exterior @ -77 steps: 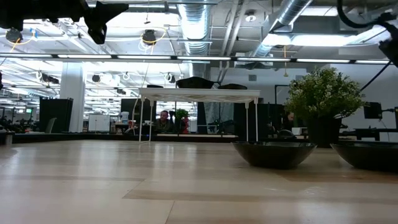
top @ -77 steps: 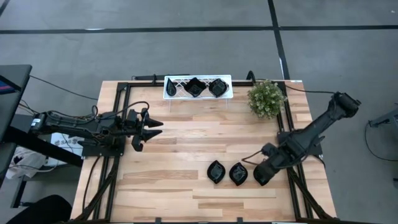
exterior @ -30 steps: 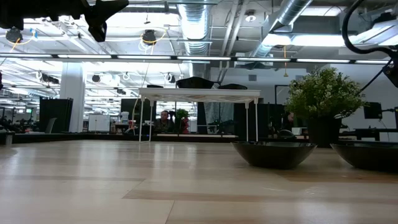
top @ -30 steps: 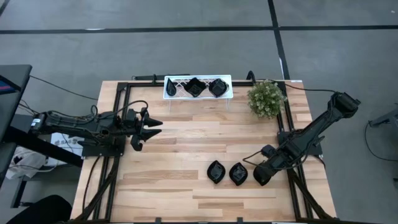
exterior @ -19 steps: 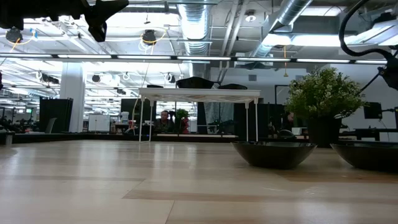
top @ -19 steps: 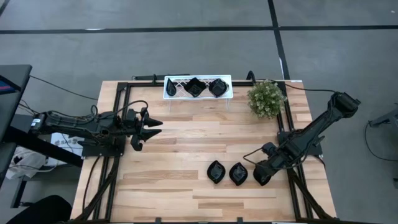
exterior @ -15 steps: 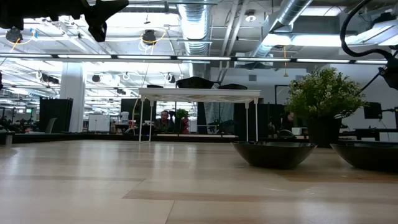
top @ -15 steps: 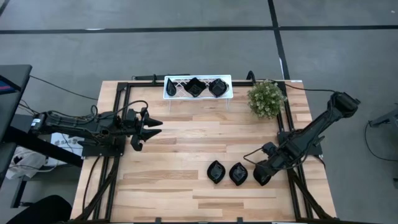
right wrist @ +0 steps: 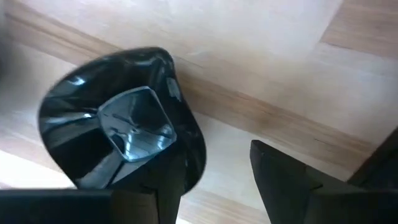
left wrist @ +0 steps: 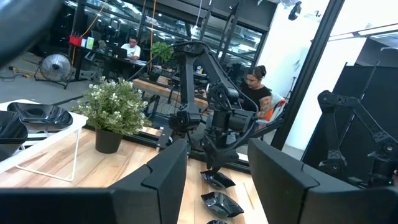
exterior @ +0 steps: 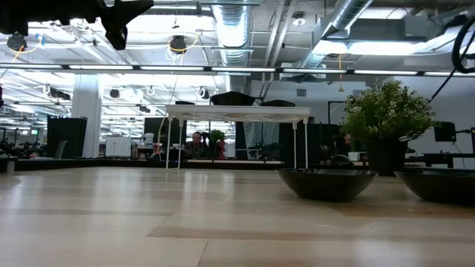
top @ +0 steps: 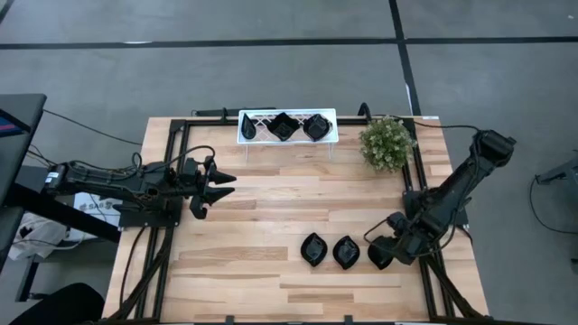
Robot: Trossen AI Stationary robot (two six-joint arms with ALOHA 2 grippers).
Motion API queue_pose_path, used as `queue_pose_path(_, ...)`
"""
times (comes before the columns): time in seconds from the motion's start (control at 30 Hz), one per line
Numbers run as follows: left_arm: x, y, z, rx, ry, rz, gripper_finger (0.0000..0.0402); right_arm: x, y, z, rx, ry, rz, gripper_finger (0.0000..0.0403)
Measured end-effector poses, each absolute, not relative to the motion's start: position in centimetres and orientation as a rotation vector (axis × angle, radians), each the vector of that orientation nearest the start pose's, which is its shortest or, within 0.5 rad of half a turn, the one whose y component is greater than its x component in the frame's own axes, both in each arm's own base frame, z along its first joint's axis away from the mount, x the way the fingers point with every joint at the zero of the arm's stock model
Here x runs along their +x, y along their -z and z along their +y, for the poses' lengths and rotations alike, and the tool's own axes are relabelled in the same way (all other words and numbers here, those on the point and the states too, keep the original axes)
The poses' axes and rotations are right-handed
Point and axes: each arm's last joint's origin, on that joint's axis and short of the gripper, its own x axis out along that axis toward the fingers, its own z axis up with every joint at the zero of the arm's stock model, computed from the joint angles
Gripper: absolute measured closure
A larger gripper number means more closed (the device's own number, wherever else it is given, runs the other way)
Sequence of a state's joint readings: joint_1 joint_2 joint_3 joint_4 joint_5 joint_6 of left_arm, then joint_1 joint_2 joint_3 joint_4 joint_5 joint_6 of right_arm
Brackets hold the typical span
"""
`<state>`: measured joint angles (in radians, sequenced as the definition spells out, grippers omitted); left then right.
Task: Pick & Place Mini shaped plates
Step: Stack the leaf-shaped plate on top of the leaf-shaped plate on the shelf
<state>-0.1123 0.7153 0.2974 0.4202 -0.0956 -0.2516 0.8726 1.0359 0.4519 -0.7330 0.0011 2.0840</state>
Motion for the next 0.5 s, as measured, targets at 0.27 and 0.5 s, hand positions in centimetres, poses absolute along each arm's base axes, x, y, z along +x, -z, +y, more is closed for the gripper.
queue_pose_path(0.27, 16.48, -23.23, -1.58, -0.252, 0.017, -0.001, 0.0229, 9.0, -15.24, 11.8, 1.16, 0.725, 1.28, 0.0268)
queue_pose_path(0.5, 16.48, -23.23, -1.58, -0.252, 0.017, -0.001, 0.0229, 8.92, -15.24, 11.86, 1.156, 0.722, 1.282, 0.0326)
